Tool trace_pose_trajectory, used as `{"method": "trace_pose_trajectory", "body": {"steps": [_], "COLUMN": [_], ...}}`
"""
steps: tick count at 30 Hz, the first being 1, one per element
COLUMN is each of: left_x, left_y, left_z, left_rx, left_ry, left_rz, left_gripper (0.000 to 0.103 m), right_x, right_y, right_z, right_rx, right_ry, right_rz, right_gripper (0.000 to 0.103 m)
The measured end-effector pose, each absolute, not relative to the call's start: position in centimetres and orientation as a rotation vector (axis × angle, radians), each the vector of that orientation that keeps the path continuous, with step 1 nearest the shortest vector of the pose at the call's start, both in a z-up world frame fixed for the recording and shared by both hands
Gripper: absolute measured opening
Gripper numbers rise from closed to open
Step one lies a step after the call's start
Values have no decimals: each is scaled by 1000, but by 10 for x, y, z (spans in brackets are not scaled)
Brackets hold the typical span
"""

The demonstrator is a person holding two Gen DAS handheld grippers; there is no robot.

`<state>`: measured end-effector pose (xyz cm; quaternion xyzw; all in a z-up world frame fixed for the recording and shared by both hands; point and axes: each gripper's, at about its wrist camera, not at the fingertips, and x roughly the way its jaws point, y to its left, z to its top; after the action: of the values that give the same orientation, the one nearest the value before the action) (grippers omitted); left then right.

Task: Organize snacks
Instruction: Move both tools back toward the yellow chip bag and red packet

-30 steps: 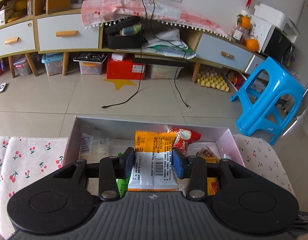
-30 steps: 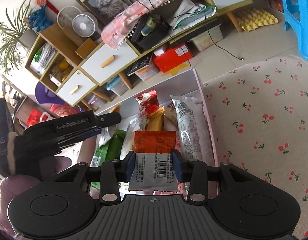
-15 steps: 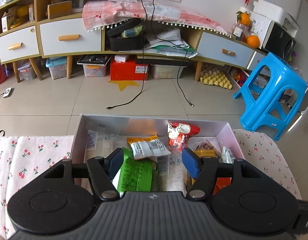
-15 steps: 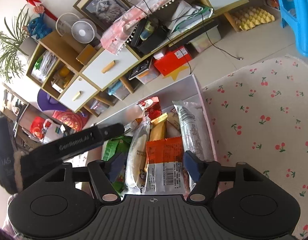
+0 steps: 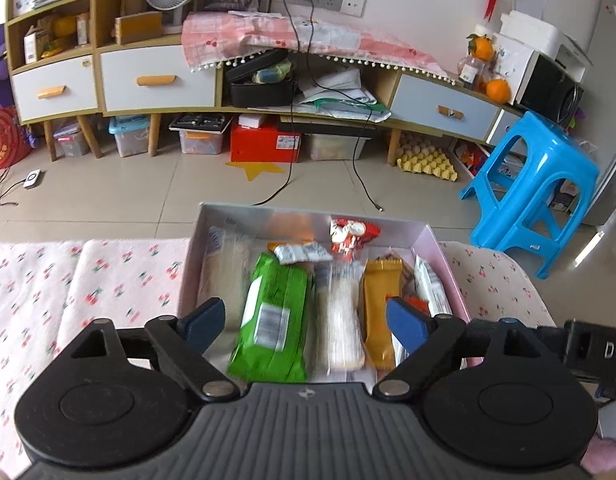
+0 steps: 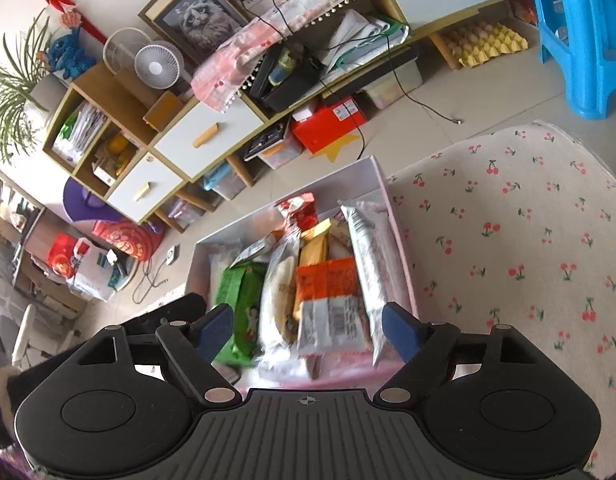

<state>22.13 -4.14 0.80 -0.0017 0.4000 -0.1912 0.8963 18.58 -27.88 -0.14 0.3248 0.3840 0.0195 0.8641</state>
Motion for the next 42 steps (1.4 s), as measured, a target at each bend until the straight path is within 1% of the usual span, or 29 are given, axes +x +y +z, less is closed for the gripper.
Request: {"method": "trace_pose_trajectory", "body": {"steps": [2,6,14,22,30,33,36,38,41,42], "left_x": [214,198,164,137,126,126,134,139,143,144], "left_y": [-36,-28,-12,1,2,-3,-6,-7,-5,-4], "left_z": [10,12,5,-18,-46,-58,-65,-66,-68,-68], "left_rx": [-18,-4,-31,-16,25,56,52,32,-5,-20], "left_ry": [831,840,874,899,782,764,756,750,741,738], "left_rz": [-387,-366,-342,-282,-273,-275,-274,-273,-261,-258], "left_gripper": [92,95,101,101,102,100,96,89,82,81], "right_x": [179,165,133,108,105,110,117,123,132,135], "right_y": [-275,-265,-246,-243,-237,-232,-226,-227,-236,-240], "right_z": [2,8,-5,-19,-25,-27,-31,-36,-45,-48], "right_rx": [670,608,448,411,402,372,325,307,345,375], "right_ry": [814,831,904,932,913,883,847,832,832,836], "right_rz": [40,26,2,-12,13,39,61,64,58,56], "right_gripper": [85,90,90,90,91,91,91,91,91,91]}}
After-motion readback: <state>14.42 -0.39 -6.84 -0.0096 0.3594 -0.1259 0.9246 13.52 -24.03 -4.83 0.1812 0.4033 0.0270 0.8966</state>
